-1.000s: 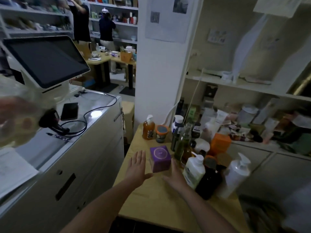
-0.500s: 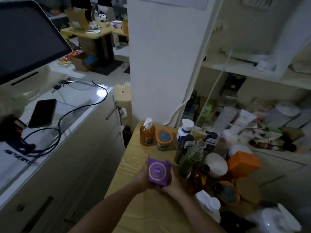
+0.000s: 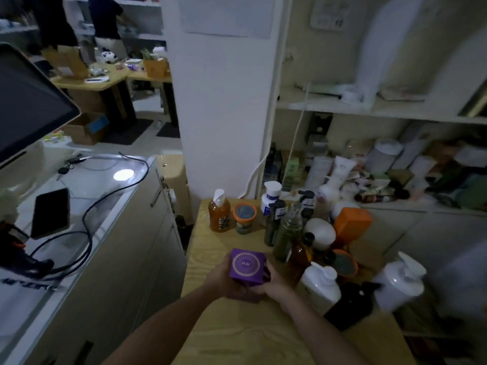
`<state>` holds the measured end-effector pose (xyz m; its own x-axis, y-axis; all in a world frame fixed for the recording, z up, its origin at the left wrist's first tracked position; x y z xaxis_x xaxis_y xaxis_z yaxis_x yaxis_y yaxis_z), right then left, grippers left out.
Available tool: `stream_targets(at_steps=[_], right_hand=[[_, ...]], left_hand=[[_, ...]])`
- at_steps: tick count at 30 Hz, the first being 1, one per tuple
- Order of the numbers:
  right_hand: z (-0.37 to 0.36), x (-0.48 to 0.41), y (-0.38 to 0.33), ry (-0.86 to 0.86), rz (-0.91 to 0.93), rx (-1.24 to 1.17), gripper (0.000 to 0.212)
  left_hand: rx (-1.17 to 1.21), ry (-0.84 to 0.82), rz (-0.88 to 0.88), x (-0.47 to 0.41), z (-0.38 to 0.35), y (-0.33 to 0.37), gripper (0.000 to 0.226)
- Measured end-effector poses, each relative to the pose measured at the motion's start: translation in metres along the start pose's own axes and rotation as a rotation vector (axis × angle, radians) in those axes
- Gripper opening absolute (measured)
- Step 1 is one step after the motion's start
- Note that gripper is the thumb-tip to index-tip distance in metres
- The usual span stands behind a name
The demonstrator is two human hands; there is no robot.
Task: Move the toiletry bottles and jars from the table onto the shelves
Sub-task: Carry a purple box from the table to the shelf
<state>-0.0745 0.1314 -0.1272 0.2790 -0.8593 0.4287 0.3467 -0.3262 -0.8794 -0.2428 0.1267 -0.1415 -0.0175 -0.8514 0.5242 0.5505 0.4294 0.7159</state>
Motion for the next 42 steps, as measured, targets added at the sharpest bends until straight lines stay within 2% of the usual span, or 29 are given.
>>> stream_targets(at_steps=[4, 7, 13, 18, 22, 24, 28, 31, 32, 34, 36, 39, 42], right_hand=[[-0.011, 0.050, 0.014, 0.148, 0.001, -0.127, 0.106], [-0.021, 0.095, 0.035, 0.247, 0.039, -0.195, 0.104], [-0.030, 0.202, 0.071, 0.455, 0.080, -0.334, 0.097], [-0.023, 0.295, 0.098, 0.630, 0.174, -0.463, 0.091], [-0.012, 0.366, 0.130, 0.803, 0.167, -0.520, 0.075], [-0.007, 0.405, 0.149, 0.886, 0.169, -0.519, 0.077], [-0.004, 0.494, 0.197, 1.053, 0.108, -0.466, 0.076], [-0.007, 0.572, 0.226, 1.151, 0.063, -0.470, 0.060], [-0.009, 0.597, 0.237, 1.180, 0.064, -0.453, 0.061], [-0.012, 0.649, 0.267, 1.230, 0.058, -0.400, 0.080], [-0.014, 0.697, 0.298, 1.273, 0.036, -0.480, 0.097], [-0.022, 0.757, 0.310, 1.339, 0.078, -0.559, 0.086], [-0.028, 0.801, 0.329, 1.395, 0.146, -0.642, 0.079]], left_hand=[[-0.058, -0.078, -0.096, 0.030, -0.008, 0.001, 0.104], [-0.156, -0.076, -0.132, 0.057, -0.023, -0.006, 0.110], [-0.307, -0.160, -0.310, 0.116, -0.079, 0.000, 0.101], [-0.440, -0.275, -0.467, 0.169, -0.143, 0.028, 0.102], [-0.478, -0.410, -0.594, 0.216, -0.203, 0.044, 0.107], [-0.503, -0.478, -0.638, 0.241, -0.234, 0.053, 0.104], [-0.593, -0.599, -0.710, 0.311, -0.303, 0.060, 0.089], [-0.611, -0.684, -0.770, 0.375, -0.365, 0.055, 0.093], [-0.620, -0.709, -0.793, 0.396, -0.386, 0.054, 0.092], [-0.631, -0.760, -0.813, 0.439, -0.425, 0.050, 0.087], [-0.624, -0.815, -0.836, 0.482, -0.455, 0.046, 0.077], [-0.633, -0.889, -0.869, 0.532, -0.499, 0.038, 0.063], [-0.634, -0.916, -0.917, 0.566, -0.537, 0.035, 0.082]])
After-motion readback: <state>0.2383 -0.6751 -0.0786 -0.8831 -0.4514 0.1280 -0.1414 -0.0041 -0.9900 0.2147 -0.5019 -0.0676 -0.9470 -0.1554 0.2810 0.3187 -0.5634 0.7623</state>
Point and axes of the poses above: each hand's wrist, its own x-axis away from the middle knuckle, its own z-axis out of the back of the hand, y = z × x, the point moved 2 cm from there along -x, towards the middle knuckle, and after that the axes turned 11 degrees about z, right-handed, at the moved point
